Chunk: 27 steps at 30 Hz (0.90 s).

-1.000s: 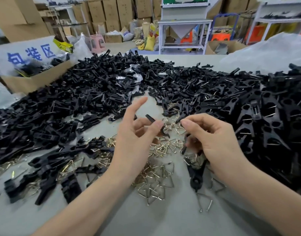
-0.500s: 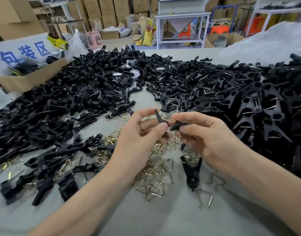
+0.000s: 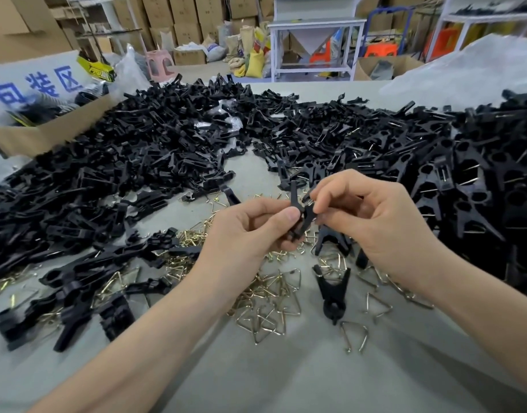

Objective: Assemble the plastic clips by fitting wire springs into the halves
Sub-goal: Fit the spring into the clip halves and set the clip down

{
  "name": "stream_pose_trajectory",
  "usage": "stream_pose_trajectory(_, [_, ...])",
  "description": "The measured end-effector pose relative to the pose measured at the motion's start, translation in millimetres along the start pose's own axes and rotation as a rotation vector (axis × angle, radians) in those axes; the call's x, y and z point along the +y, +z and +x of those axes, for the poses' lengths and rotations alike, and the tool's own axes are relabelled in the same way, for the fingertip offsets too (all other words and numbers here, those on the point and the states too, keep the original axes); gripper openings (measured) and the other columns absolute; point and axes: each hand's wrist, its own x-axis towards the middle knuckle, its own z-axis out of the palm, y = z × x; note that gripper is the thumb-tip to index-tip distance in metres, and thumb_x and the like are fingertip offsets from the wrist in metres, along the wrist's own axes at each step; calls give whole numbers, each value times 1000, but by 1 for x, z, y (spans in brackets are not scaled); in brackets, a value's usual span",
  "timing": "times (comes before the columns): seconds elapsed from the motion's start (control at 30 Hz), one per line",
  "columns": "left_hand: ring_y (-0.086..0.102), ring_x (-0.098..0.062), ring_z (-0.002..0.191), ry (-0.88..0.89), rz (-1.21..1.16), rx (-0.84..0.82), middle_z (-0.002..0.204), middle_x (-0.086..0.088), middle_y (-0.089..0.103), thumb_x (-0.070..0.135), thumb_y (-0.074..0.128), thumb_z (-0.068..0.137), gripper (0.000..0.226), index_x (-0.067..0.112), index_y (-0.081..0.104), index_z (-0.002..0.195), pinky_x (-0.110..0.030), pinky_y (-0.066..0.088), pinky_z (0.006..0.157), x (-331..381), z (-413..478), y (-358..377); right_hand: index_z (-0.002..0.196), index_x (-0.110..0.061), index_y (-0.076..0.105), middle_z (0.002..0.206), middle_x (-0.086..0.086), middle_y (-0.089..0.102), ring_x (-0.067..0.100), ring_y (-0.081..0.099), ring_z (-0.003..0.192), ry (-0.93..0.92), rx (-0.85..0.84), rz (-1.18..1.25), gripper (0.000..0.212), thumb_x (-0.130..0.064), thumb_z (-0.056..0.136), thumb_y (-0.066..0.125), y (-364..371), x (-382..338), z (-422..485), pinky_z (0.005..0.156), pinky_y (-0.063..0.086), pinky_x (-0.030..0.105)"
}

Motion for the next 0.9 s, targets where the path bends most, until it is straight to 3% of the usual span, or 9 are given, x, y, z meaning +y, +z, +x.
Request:
stream_pose_trajectory(0.17, [64,-11,66,-2,-14,2,82,-4,74,35,70,73,34,11,74,97,-18,52,64,0,-1,0,77,-12,65,82,12,65,30,60,79,-2,-13,-39,22,10,81,64,-2,0,1,76,52,38])
stream_pose_trajectory(0.23, [64,-10,64,-3,-28,17,81,-4,74,33,69,73,35,8,72,99,-17,52,63,0,-1,-1,79,-12,65,76,13,64,26,57,72,37,-4,28,23,10,81,64,-3,1,2,72,50,33])
stream_pose_trajectory(0.33, [67,-13,67,-3,-29,26,82,-7,75,32,68,73,35,10,71,100,-18,53,64,1,-1,0,80,-16,67,72,1,65,12,60,70,106,-21,73,24,8,80,65,-5,3,3,72,51,23])
stream_pose_trajectory(0.57, [73,-19,82,-20,-96,-5,90,-9,75,19,67,74,32,12,67,105,-20,56,71,2,-1,0,83,-14,70,74,3,71,19,68,68,213,-8,60,8,-6,82,69,-3,8,2,67,57,24])
stream_pose_trajectory(0.7, [72,-20,85,-25,-157,3,92,-8,75,21,71,69,26,18,73,95,-19,55,70,2,-1,1,78,-20,72,62,-4,66,5,56,54,266,-4,-34,4,-19,82,70,-4,8,2,51,46,15])
stream_pose_trajectory(0.83, [73,-24,84,-17,-203,19,88,-10,74,16,71,68,30,8,67,97,-20,56,68,2,-1,3,76,-8,67,68,4,66,9,55,54,485,20,466,10,-17,73,66,-1,8,4,48,45,17])
stream_pose_trajectory(0.9, [73,-26,84,-12,-184,20,84,-10,72,17,72,67,28,7,66,93,-21,56,69,1,-1,4,77,-5,66,70,7,67,10,57,54,550,34,593,11,-15,77,62,-1,5,4,48,47,16])
